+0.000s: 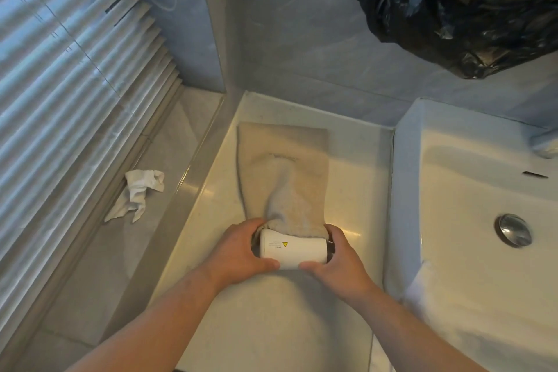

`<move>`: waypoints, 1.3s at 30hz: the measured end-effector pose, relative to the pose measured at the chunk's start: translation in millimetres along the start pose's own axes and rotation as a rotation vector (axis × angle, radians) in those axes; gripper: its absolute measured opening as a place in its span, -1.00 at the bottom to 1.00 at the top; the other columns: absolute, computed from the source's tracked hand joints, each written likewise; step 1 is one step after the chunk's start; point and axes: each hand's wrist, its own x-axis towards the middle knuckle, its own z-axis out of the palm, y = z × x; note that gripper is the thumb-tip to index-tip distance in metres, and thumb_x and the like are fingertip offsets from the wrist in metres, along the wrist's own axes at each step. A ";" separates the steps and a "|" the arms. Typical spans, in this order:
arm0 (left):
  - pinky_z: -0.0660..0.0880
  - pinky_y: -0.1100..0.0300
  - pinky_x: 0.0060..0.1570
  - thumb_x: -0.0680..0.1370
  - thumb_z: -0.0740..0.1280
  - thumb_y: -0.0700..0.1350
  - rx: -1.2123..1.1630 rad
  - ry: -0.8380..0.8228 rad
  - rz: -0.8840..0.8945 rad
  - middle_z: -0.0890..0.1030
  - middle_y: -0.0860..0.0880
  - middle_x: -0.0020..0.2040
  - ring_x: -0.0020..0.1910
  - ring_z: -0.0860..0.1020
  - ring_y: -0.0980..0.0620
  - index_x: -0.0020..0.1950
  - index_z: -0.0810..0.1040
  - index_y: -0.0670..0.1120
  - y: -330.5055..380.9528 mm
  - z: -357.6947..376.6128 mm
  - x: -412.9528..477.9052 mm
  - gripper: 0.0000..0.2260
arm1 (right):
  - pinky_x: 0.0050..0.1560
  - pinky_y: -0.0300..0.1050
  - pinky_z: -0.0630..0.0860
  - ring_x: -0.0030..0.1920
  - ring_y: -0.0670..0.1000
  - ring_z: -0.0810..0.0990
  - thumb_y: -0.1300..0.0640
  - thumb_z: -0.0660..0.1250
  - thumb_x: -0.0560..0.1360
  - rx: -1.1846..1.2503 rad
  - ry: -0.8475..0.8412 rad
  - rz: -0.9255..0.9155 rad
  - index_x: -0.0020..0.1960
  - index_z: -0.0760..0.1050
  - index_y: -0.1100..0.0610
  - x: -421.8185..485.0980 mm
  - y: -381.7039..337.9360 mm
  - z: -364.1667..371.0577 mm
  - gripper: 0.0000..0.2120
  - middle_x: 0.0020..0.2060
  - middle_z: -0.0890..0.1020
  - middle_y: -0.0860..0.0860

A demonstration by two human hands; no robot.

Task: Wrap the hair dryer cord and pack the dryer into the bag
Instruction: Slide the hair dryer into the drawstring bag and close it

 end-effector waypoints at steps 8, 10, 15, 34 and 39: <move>0.37 0.17 -0.37 0.26 0.60 0.02 -0.077 0.242 -0.090 0.46 0.03 -0.29 -0.39 0.38 0.07 -0.20 0.38 -0.01 -4.2 18.5 -3.0 -0.60 | -0.30 -0.23 0.51 -0.26 -0.08 0.58 0.08 0.58 0.25 -0.014 0.067 0.014 -0.07 0.34 -0.02 7.3 -6.3 -0.3 -0.55 -0.18 0.60 -0.04; 0.28 0.20 -0.42 0.29 0.60 0.04 -0.014 0.257 -0.033 0.39 0.04 -0.35 -0.41 0.33 0.08 -0.29 0.31 -0.03 -5.8 16.4 -1.1 -0.56 | -0.35 -0.28 0.41 -0.27 -0.05 0.52 0.05 0.58 0.26 -0.042 0.099 0.011 -0.14 0.37 0.03 9.1 -4.1 1.1 -0.61 -0.23 0.57 -0.04; 0.23 0.24 -0.25 0.22 0.59 0.13 0.291 0.135 0.123 0.33 0.14 -0.20 -0.12 0.37 0.05 -0.21 0.32 0.04 -11.7 11.6 -6.9 -0.54 | -0.27 -0.28 0.40 -0.25 -0.14 0.51 -0.06 0.50 0.38 -0.195 0.046 -0.052 -0.07 0.46 0.00 8.5 4.2 -0.9 -0.72 -0.21 0.57 -0.11; 0.29 0.30 -0.43 0.46 0.48 -0.24 -0.216 0.420 0.025 0.30 0.03 -0.36 -0.40 0.23 0.11 -0.30 0.26 -0.07 24.2 13.3 -16.6 -0.62 | -0.42 -0.32 0.31 -0.35 -0.10 0.40 0.12 0.42 0.45 -0.145 0.174 -0.084 -0.19 0.47 0.16 8.1 -13.9 -4.6 -0.84 -0.35 0.51 -0.05; 0.27 0.31 -0.48 0.44 0.48 -0.29 -0.235 0.419 0.021 0.28 0.02 -0.38 -0.42 0.20 0.14 -0.29 0.27 -0.10 29.9 7.5 -17.5 -0.63 | -0.46 -0.31 0.29 -0.35 -0.05 0.39 0.20 0.43 0.43 -0.102 0.213 -0.088 -0.24 0.44 0.15 7.2 -22.0 -6.5 -0.83 -0.38 0.49 -0.02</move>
